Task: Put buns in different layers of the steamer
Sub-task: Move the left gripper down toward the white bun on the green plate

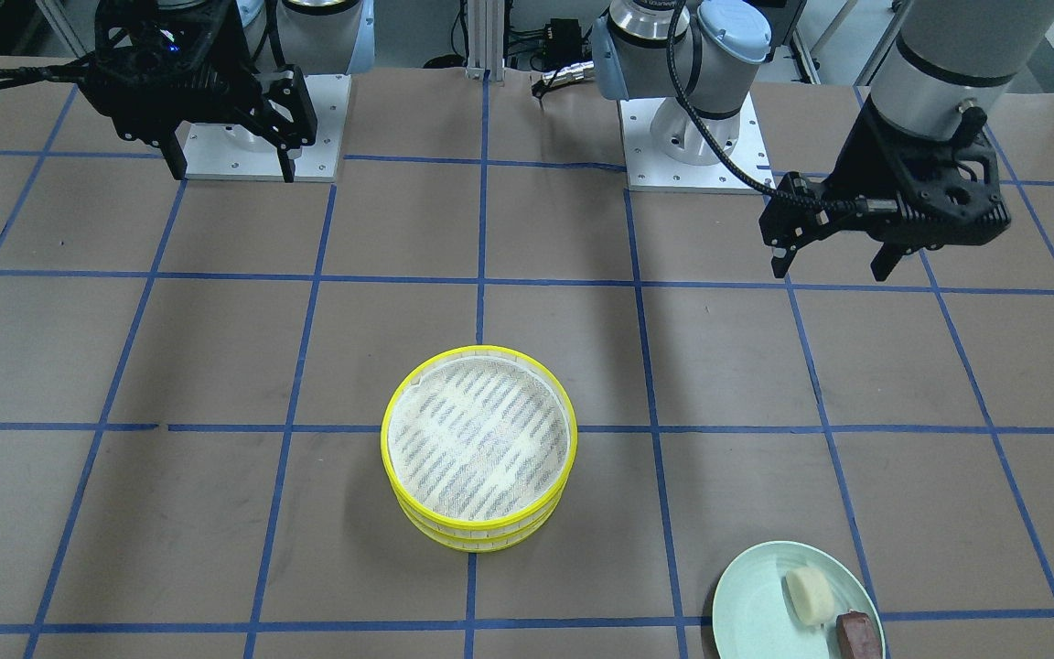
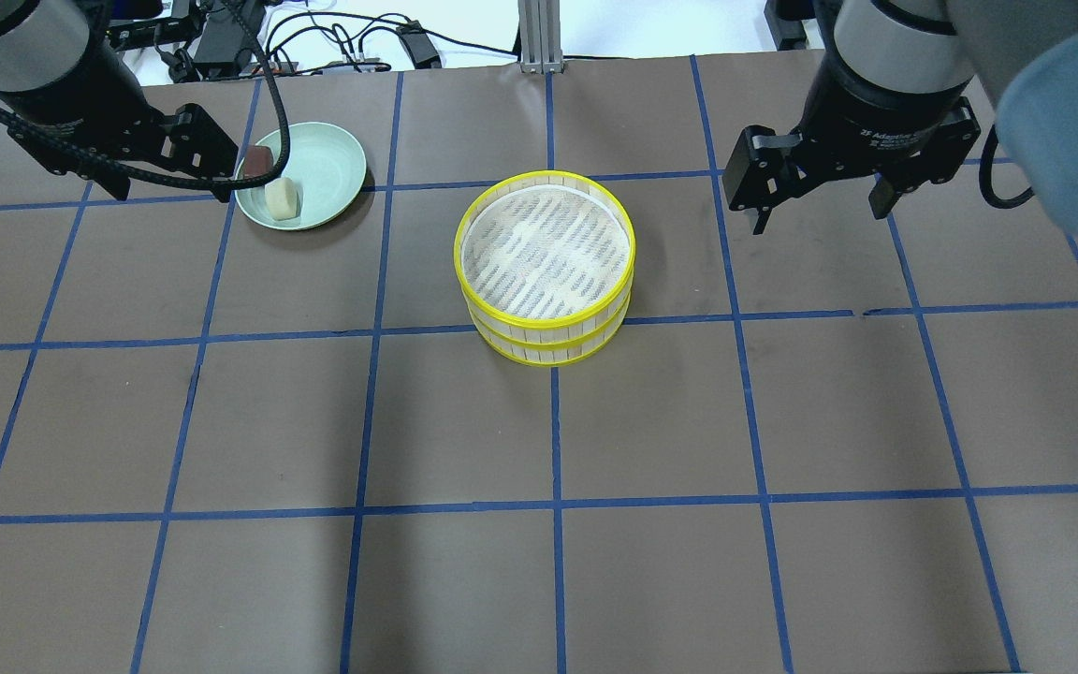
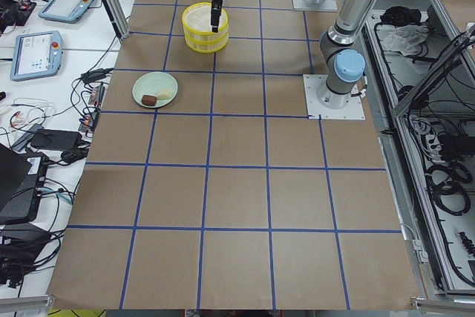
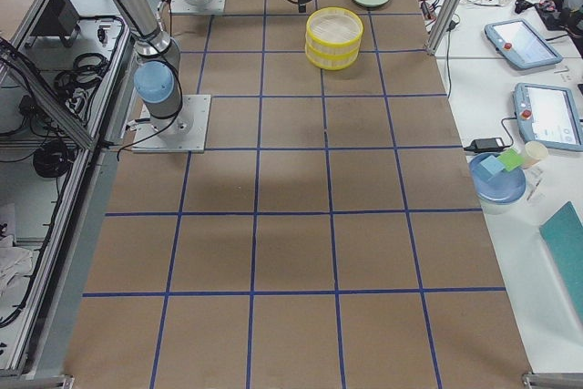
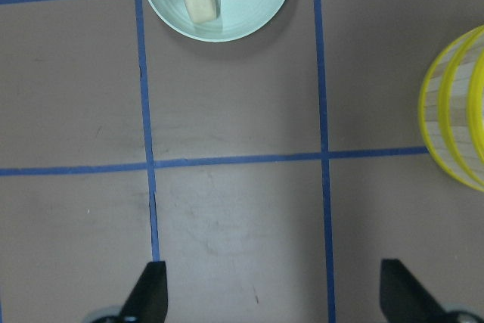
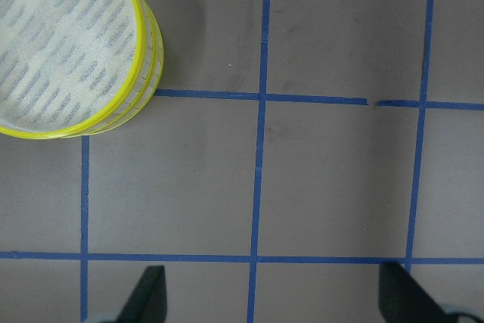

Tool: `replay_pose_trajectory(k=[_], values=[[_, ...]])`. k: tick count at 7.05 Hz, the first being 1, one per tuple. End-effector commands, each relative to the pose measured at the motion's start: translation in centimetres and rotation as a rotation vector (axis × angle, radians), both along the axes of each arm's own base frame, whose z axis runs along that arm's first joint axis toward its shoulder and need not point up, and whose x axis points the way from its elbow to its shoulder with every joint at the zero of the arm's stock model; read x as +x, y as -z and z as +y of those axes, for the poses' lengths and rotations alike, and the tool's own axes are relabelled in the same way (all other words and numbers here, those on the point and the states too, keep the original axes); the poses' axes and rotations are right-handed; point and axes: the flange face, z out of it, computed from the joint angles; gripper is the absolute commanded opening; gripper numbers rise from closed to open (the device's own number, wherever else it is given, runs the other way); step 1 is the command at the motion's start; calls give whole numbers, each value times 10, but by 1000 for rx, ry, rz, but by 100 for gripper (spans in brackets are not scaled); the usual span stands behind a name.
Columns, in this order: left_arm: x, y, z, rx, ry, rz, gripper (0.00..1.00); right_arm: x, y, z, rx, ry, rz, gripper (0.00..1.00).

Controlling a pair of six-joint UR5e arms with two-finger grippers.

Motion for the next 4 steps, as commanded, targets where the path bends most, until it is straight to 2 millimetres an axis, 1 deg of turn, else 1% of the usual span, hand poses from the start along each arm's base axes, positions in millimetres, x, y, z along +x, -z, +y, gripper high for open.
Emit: replay_pose_trajectory(k=[1, 2, 3, 4], values=[[6, 36, -42, -56, -2, -10, 100, 1, 1, -1, 0, 0, -2, 100], [12, 58, -61, -69, -11, -12, 100, 0, 1, -1, 0, 0, 0, 100], [36, 80, -79, -77, -55, -3, 100, -1, 0, 0, 0, 2, 1, 100], [55, 98, -97, -113, -80, 4, 100, 0, 0, -1, -2, 0, 1, 100]])
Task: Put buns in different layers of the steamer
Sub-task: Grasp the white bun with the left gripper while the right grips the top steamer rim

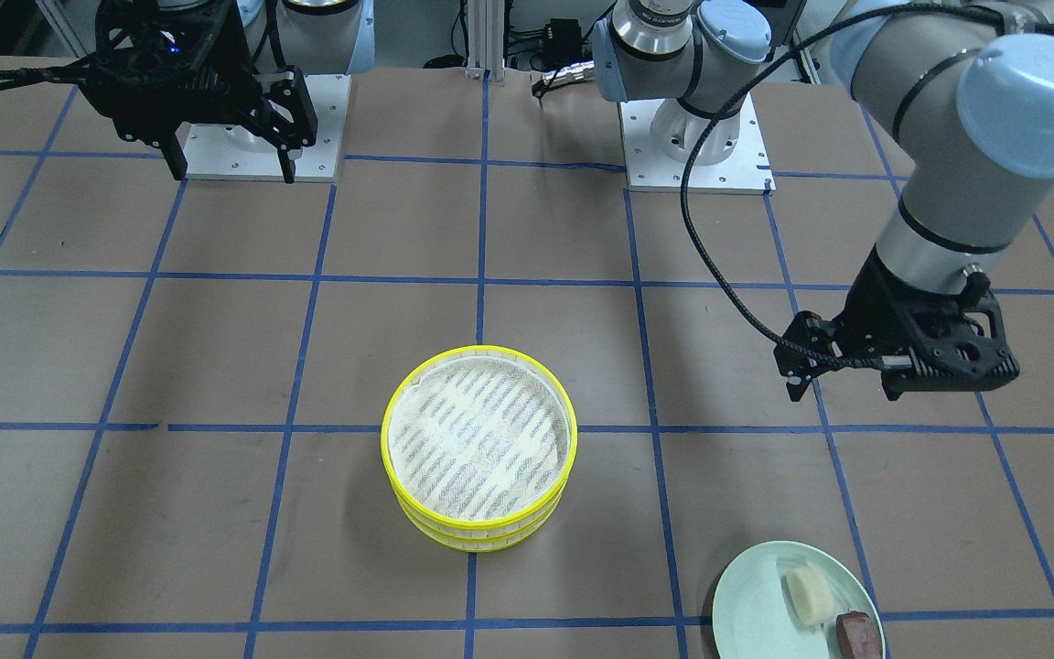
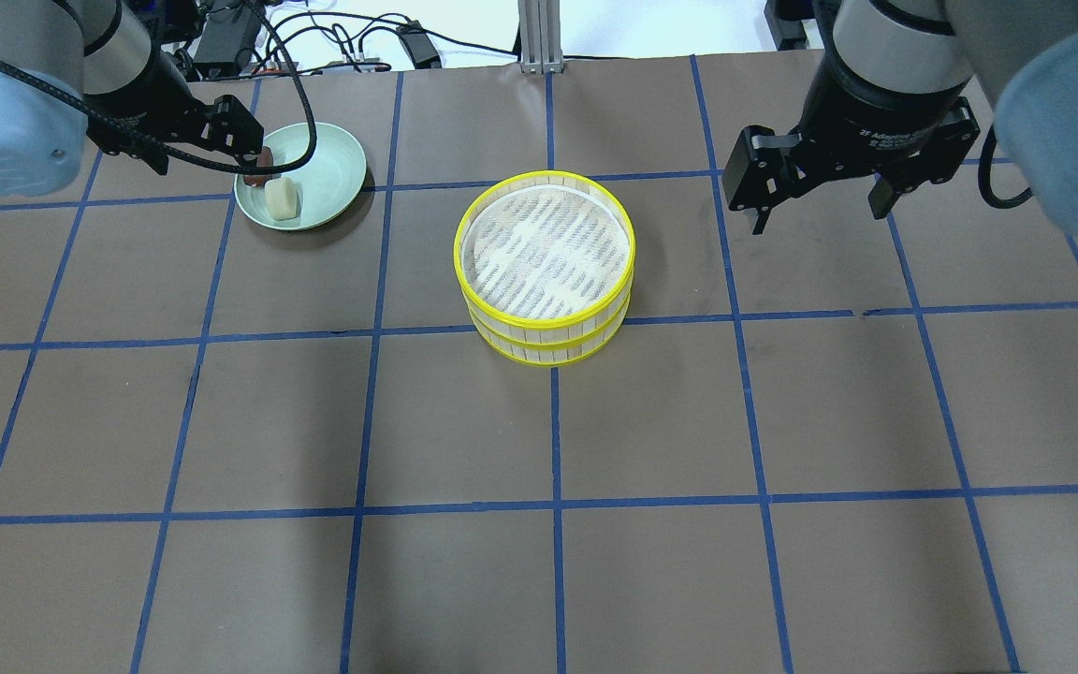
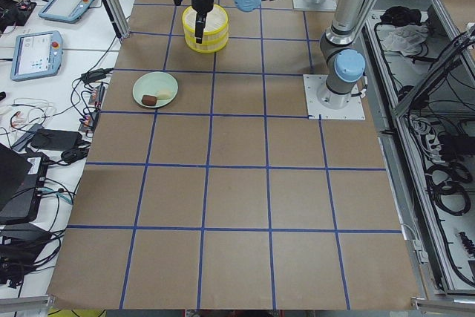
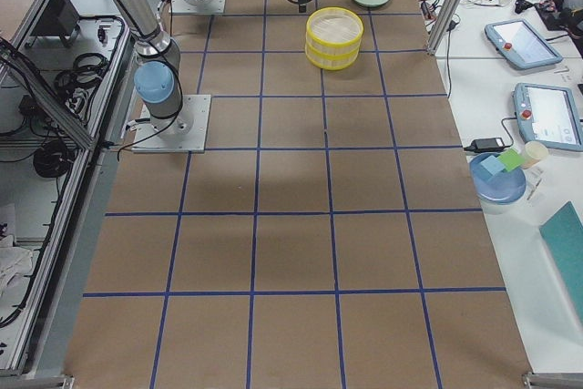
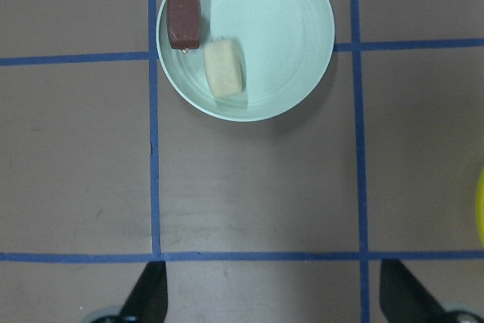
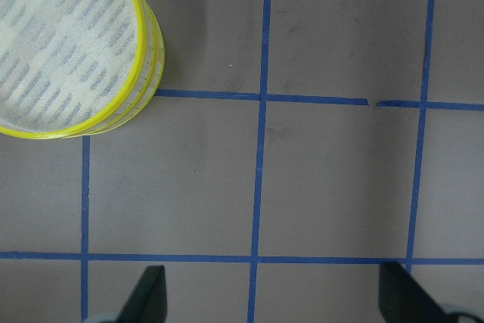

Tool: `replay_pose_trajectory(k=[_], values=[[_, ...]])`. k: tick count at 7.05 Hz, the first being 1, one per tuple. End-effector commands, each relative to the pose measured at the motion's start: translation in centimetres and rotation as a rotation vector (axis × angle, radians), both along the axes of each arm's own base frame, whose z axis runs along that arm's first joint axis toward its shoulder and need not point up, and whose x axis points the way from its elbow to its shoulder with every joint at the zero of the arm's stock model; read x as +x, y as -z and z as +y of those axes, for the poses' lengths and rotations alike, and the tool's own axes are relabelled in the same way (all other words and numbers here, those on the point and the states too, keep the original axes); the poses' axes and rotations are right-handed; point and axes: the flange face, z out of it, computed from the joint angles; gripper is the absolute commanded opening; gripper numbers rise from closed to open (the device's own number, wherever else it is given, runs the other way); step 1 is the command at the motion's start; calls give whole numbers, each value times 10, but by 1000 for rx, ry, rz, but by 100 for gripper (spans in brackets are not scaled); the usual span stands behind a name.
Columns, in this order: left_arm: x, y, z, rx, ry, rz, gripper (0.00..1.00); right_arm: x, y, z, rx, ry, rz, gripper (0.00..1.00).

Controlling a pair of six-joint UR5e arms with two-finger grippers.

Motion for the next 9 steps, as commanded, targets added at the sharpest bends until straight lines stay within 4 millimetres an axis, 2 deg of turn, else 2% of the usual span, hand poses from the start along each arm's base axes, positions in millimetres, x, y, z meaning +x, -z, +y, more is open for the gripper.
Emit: replay_pose_trajectory(k=[1, 4, 5, 6, 7, 9], values=[[22, 40, -37, -75, -25, 44, 100, 0, 1, -1, -1, 0, 1, 100], [33, 114, -81, -150, -25, 34, 98, 2, 4, -5, -4, 12, -2, 100], [37, 139, -91, -129, -28, 38, 93, 3, 13, -13, 12, 14, -10, 100], [39, 153, -98, -138, -28, 36, 90, 4, 29, -28, 38, 15, -1, 100], [40, 168, -104, -126, -27, 37, 90, 13, 46, -53, 13, 6, -16, 100], [45, 192, -120, -110, -32, 42, 90, 26, 92, -93, -5, 44, -23, 100]])
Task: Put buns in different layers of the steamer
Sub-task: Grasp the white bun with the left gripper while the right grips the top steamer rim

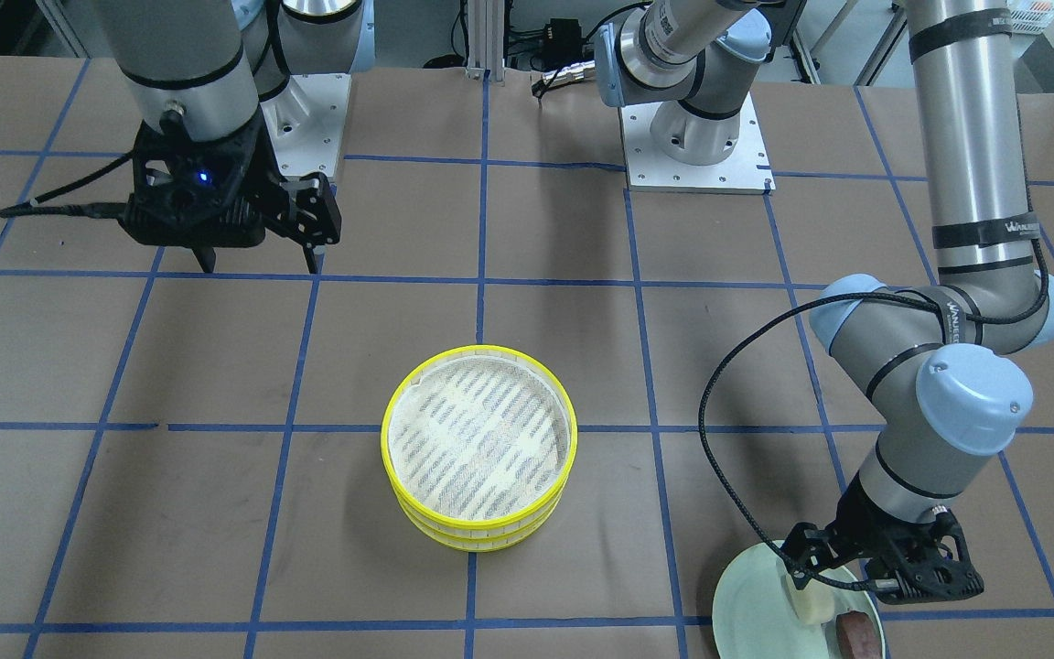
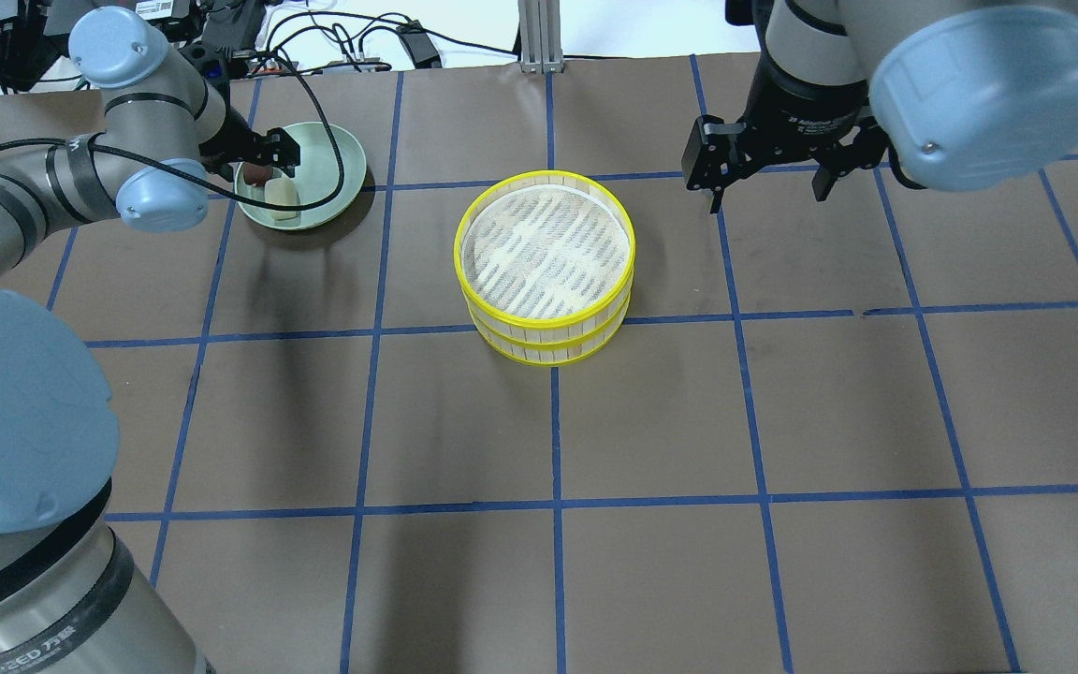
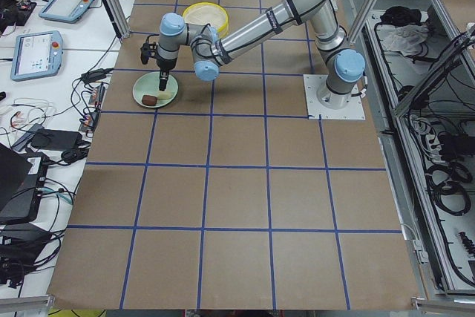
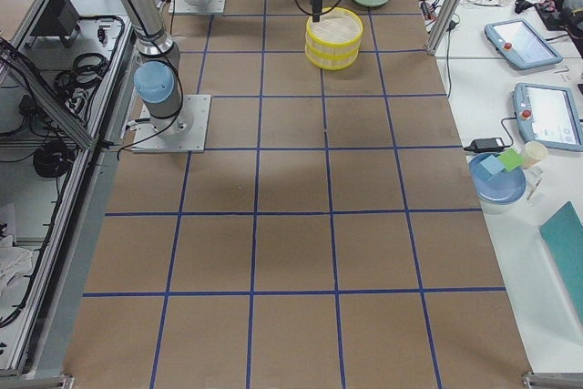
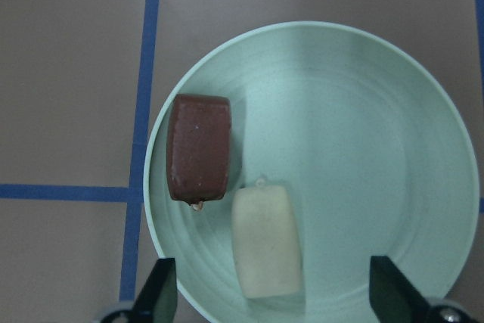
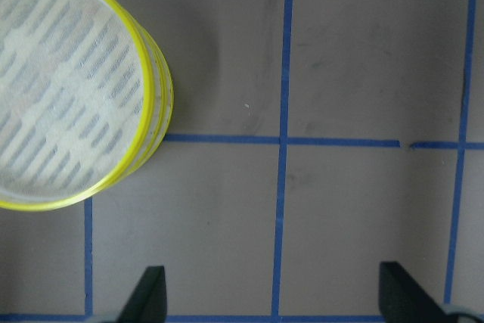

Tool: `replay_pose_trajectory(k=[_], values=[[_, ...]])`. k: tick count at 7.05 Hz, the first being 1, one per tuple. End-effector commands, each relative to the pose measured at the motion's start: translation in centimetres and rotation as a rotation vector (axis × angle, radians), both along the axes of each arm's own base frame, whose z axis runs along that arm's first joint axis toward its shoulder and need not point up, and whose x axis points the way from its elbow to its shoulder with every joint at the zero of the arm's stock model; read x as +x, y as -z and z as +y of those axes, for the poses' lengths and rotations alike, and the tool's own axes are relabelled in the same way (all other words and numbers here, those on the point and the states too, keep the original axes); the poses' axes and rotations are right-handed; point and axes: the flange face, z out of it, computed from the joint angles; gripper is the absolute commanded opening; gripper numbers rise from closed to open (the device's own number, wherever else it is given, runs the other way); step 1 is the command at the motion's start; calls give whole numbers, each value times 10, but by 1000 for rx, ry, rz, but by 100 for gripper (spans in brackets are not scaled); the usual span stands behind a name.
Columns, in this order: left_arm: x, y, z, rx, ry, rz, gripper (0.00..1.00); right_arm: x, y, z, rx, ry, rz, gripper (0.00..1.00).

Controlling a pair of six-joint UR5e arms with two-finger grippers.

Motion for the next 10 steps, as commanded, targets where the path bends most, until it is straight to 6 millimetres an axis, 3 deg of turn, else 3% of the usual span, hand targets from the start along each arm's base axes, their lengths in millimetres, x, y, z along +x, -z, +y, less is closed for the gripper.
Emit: replay_pose_trajectory(k=[1, 2, 3, 4, 5, 6, 7, 8, 9, 10], values=[[3, 26, -15, 13, -2, 6, 90, 24, 49, -45, -70, 69, -20, 100], [1, 39, -16, 21, 6, 33, 90, 56, 85, -52, -62, 62, -18, 100], [-1, 48, -17, 30, 9, 53, 90, 67, 120, -63, -41, 61, -18, 95], [-1, 58, -17, 43, 11, 58, 87, 68, 138, -62, -16, 54, -14, 93], [0, 64, -17, 54, 7, 51, 66, 69, 160, -66, 23, 77, -17, 94], [1, 64, -17, 55, 8, 46, 20, 74, 168, -67, 45, 130, -59, 94], [1, 63, -17, 53, 16, 44, 0, 74, 170, -68, 46, 137, -59, 91], [1, 52, -17, 38, 19, 39, 0, 74, 186, -72, 69, 141, -52, 89], [1, 39, -16, 22, 20, 27, 0, 74, 189, -73, 73, 141, -48, 75], [4, 29, -15, 20, 4, -5, 0, 74, 187, -74, 70, 141, -49, 40]])
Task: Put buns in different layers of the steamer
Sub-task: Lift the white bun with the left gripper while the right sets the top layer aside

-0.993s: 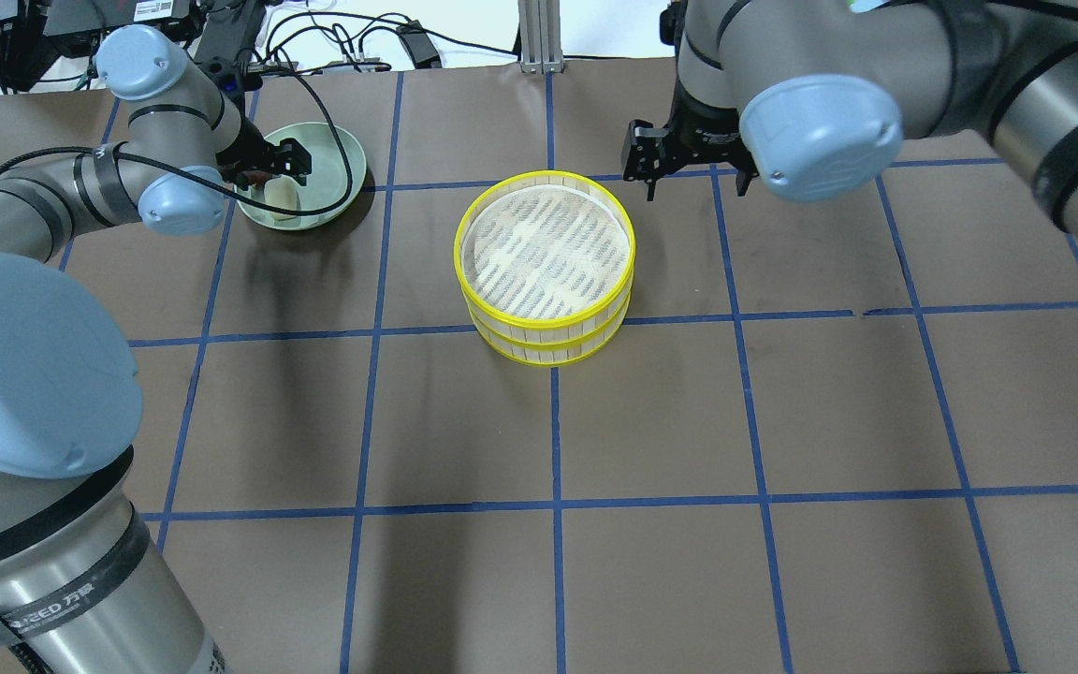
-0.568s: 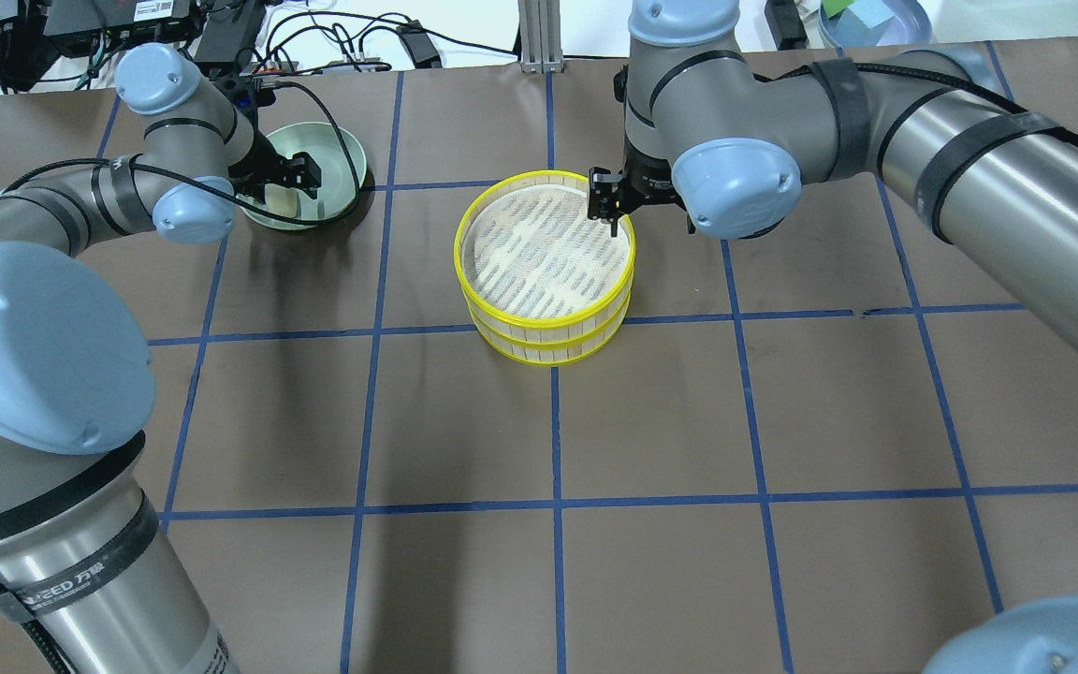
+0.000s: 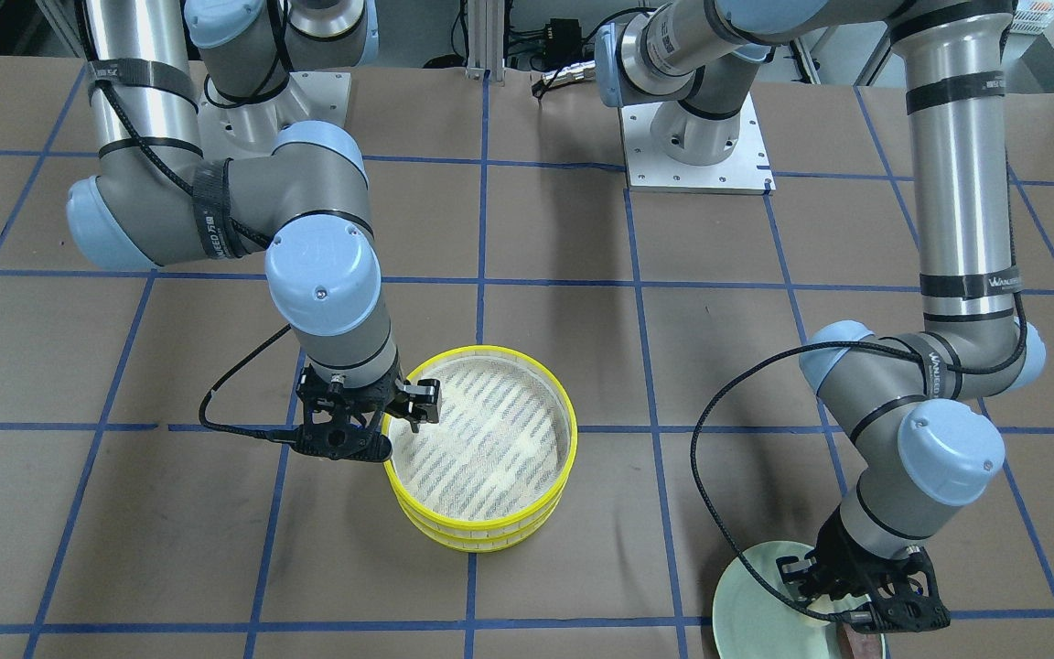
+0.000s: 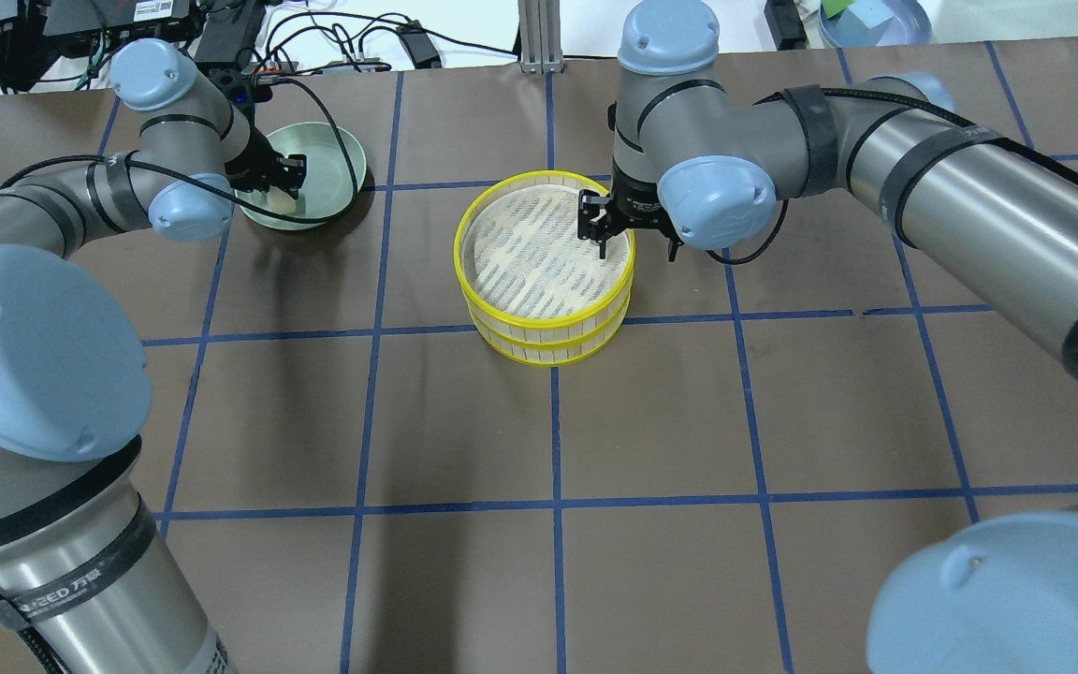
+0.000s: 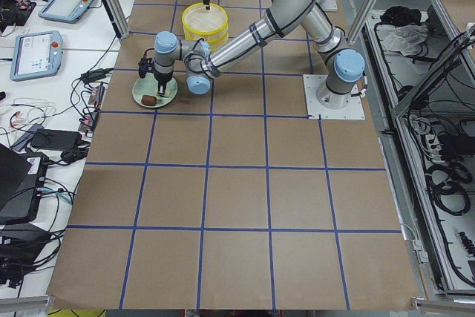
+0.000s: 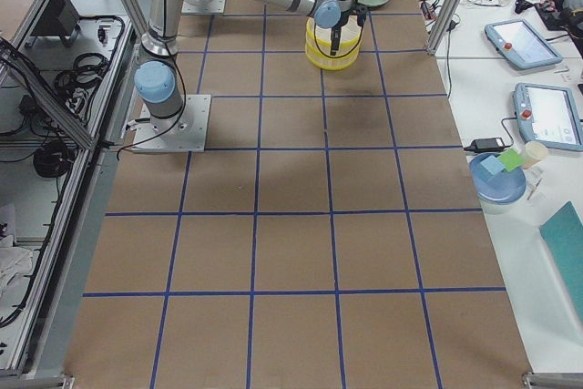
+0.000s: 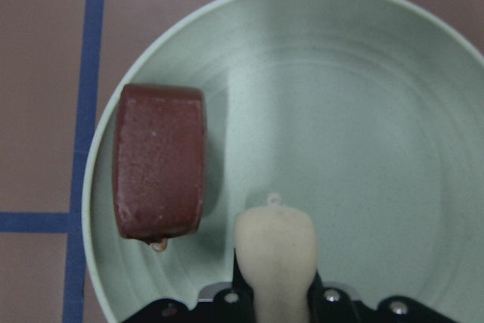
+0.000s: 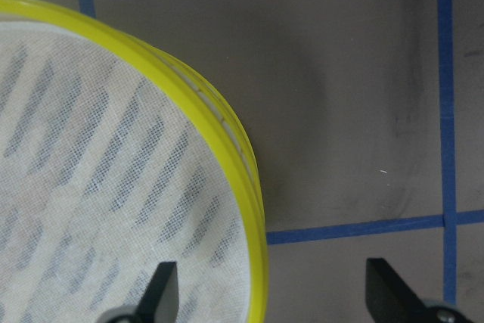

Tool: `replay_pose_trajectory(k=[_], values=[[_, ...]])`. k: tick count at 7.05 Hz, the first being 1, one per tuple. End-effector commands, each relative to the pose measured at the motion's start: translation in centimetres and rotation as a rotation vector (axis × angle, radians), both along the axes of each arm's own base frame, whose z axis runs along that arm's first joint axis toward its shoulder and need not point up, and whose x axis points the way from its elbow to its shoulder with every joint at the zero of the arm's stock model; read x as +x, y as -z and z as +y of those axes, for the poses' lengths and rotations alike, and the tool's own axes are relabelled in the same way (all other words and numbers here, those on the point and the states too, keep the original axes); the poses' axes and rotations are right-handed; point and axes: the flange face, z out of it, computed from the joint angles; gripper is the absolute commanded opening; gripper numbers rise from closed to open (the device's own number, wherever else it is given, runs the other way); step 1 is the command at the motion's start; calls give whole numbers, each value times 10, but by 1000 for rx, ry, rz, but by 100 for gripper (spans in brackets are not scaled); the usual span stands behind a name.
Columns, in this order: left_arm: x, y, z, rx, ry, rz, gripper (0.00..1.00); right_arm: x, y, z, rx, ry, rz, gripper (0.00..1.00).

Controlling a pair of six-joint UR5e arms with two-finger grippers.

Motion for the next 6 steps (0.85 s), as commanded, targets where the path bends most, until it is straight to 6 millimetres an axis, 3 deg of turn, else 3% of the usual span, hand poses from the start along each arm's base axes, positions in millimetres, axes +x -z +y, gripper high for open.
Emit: replay_pose_trajectory(k=[1, 3, 5, 6], values=[[2, -31, 7, 7, -11, -27, 0, -2, -3, -2, -5, 3, -1, 22], [-2, -70, 21, 42, -12, -21, 0, -4, -11, -2, -13, 7, -9, 0], [-10, -106, 35, 60, -11, -17, 0, -5, -24, 1, -30, 7, -9, 0], [-17, -120, 42, 66, -1, -16, 0, -7, -50, 8, -61, 9, -16, 0]])
